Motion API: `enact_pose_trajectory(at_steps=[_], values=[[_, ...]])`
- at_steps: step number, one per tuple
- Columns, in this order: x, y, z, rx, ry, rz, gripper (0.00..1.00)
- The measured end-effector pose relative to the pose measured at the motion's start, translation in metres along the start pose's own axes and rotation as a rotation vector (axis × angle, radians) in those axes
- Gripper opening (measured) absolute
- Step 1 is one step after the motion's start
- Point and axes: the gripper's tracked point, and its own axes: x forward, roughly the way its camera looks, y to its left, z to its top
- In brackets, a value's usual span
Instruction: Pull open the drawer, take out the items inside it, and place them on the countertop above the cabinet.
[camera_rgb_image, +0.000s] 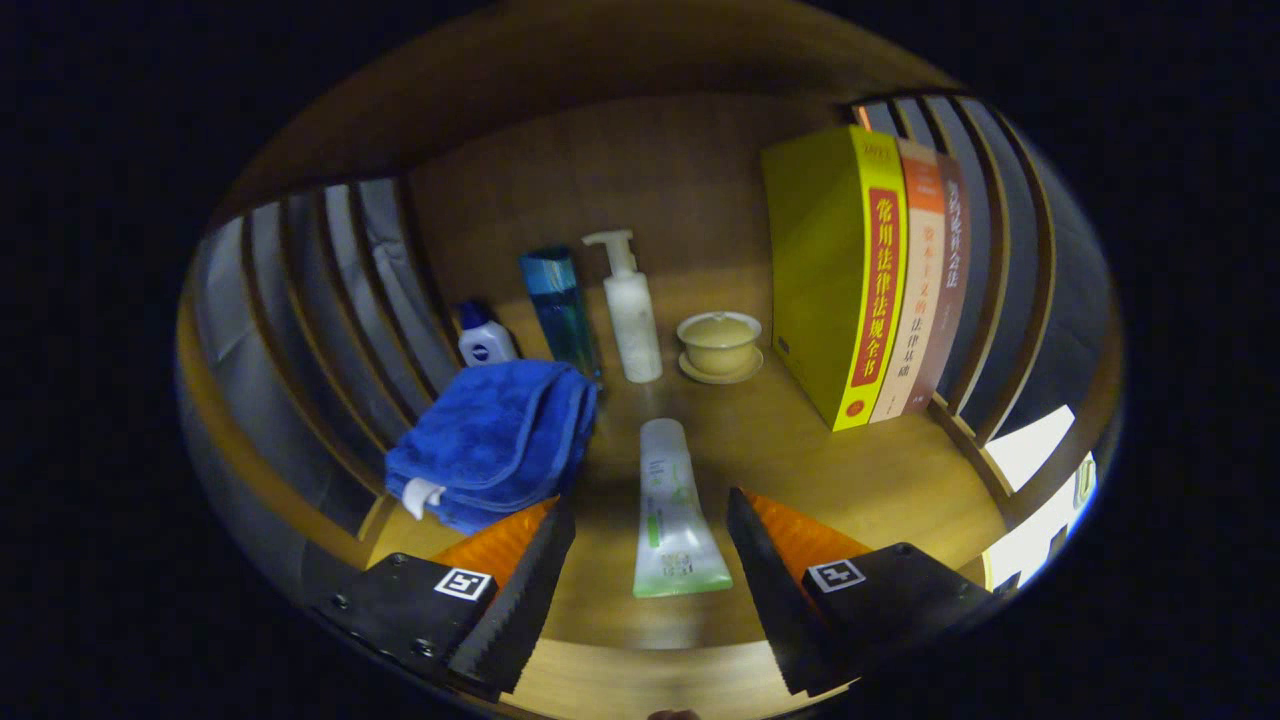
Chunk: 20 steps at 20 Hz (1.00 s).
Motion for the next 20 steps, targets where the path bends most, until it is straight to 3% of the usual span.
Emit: enact_pose_trajectory(at_steps=[4,10,20], values=[[-0.062,0.007,0.006,-0.101,-0.188,0.004,0.99],[-0.130,0.020,-0.052,-0.127,-0.274,0.040,0.99],[-0.179,0.000,-0.143,-0.061,-0.380,-0.029,0.99]])
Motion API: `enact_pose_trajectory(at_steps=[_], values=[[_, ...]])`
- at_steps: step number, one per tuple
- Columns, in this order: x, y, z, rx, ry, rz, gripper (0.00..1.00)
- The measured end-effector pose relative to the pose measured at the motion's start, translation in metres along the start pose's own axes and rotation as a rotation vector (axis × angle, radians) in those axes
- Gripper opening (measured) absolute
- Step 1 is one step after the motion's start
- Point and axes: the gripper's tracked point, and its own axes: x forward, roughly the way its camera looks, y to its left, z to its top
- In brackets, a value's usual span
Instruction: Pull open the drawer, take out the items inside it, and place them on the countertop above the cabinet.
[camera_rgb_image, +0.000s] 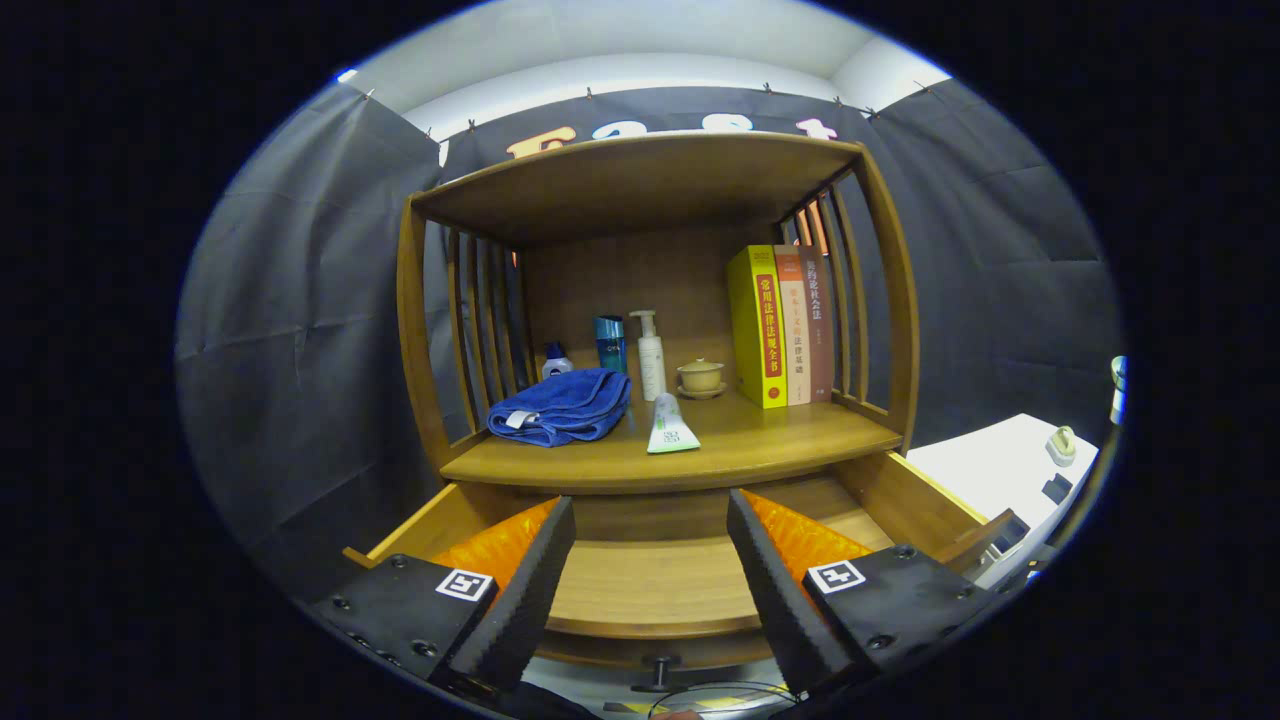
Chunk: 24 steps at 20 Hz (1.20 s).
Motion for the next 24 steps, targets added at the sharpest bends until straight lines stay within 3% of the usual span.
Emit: enact_pose_trajectory(at_steps=[8,14,19,24], values=[[-0.053,-0.005,-0.040,-0.033,-0.080,-0.028,0.99],[-0.048,-0.008,-0.073,-0.069,-0.094,-0.038,0.99],[-0.040,-0.004,-0.107,-0.050,-0.028,-0.028,0.99],[-0.036,-0.009,-0.109,-0.052,-0.027,-0.047,0.99]])
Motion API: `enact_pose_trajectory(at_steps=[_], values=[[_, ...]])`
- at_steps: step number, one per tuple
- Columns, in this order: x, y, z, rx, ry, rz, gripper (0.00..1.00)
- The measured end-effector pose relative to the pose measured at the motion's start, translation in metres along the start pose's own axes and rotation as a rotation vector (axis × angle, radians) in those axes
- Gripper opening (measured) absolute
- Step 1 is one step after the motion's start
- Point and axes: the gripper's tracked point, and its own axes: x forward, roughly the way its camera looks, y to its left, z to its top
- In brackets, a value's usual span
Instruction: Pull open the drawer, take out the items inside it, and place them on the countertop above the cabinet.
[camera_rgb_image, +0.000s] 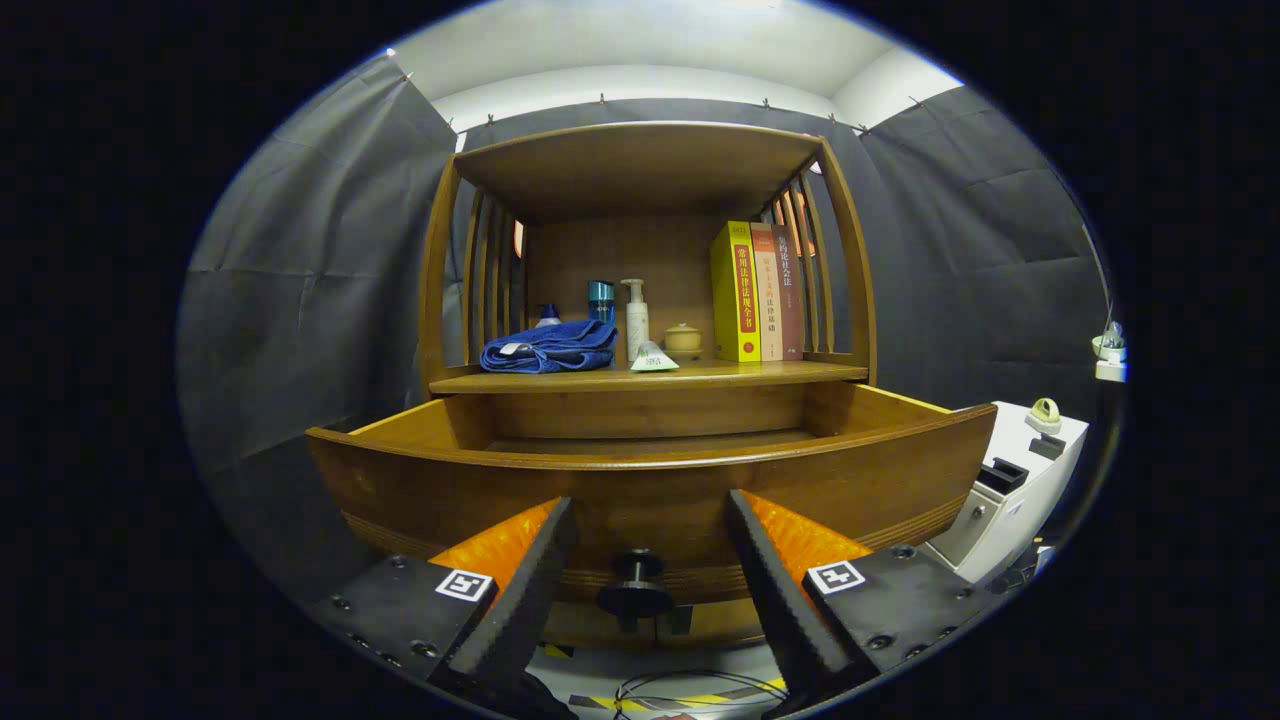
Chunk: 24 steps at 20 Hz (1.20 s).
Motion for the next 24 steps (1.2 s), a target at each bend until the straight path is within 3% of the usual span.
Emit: enact_pose_trajectory(at_steps=[9,24], values=[[0.009,-0.002,-0.002,-0.033,0.033,-0.016,0.99],[0.098,-0.002,0.013,-0.037,0.063,-0.025,0.98]])
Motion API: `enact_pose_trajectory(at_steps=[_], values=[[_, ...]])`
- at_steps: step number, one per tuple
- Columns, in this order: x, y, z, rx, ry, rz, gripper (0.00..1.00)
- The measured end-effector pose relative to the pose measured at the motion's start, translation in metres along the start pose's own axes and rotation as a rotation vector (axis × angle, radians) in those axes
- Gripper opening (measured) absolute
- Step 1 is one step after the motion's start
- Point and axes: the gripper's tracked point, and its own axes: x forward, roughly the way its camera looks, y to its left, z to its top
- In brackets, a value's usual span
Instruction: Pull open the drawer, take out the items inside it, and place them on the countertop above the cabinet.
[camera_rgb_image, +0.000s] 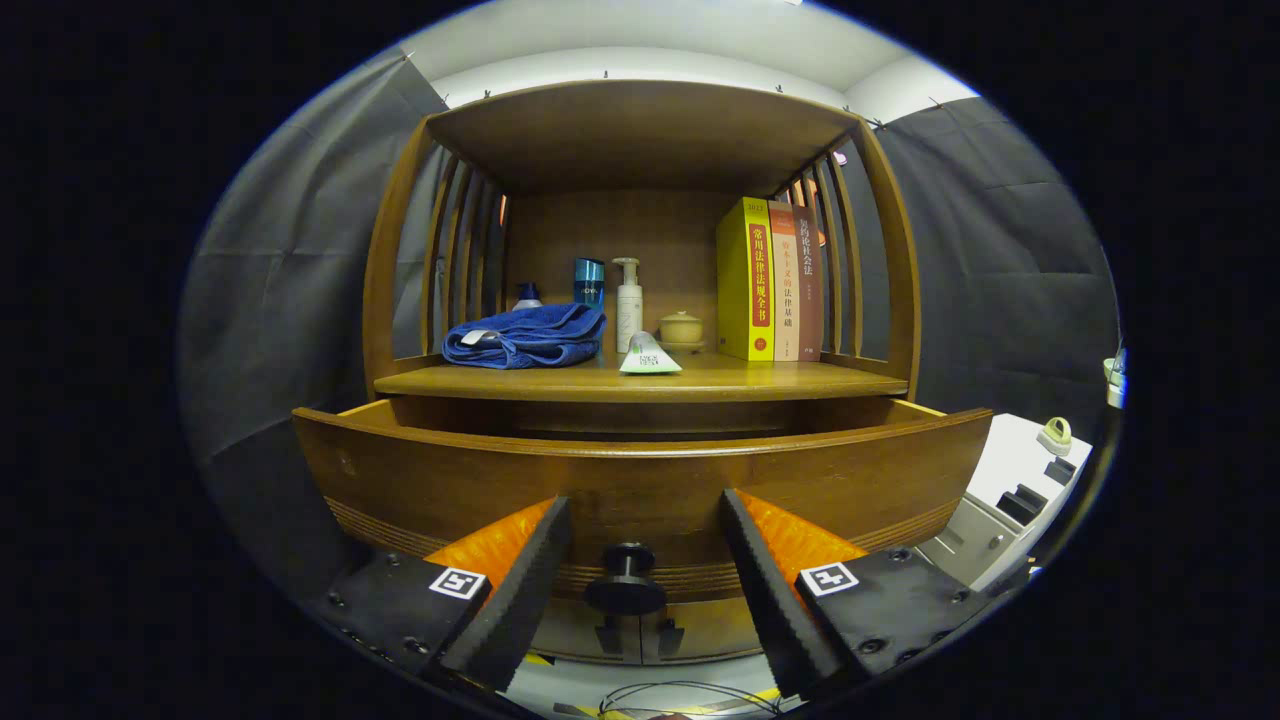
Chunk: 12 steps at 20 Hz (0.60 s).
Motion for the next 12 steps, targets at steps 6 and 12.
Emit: enact_pose_trajectory(at_steps=[6,12], values=[[0.040,0.002,0.007,-0.001,0.001,-0.007,0.99],[0.067,0.003,0.010,0.003,-0.005,-0.009,0.99]])
